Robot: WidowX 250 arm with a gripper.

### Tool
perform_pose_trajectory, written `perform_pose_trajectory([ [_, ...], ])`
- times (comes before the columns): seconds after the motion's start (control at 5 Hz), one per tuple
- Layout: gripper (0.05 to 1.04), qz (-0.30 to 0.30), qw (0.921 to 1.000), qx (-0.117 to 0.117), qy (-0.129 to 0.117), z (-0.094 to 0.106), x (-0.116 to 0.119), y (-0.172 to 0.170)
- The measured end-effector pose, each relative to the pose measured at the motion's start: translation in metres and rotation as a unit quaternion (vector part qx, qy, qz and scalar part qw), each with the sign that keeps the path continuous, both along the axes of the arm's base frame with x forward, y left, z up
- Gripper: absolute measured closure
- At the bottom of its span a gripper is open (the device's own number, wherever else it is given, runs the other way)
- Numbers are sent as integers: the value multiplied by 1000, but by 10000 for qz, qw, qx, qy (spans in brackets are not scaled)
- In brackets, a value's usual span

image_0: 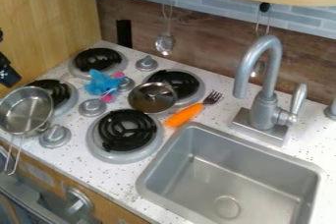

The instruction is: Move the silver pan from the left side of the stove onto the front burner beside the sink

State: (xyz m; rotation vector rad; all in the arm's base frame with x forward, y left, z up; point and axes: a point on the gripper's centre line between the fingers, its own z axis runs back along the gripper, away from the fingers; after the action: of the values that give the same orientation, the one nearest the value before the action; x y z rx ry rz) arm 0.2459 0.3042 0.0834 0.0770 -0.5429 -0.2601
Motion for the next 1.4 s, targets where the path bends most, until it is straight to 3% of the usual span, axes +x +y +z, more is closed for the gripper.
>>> perform_pose_trajectory([
  [0.2,82,-12,9998,-193,110,-16,0,-5],
  [0.4,82,176,9997,-186,33,-26,-1,-8],
  [0.8,82,820,9966,-34,108,-38,-10,1],
  [1.0,82,1356,9905,201,57,-24,-15,11],
  [1.4,82,2575,9649,249,459,-21,-33,31],
])
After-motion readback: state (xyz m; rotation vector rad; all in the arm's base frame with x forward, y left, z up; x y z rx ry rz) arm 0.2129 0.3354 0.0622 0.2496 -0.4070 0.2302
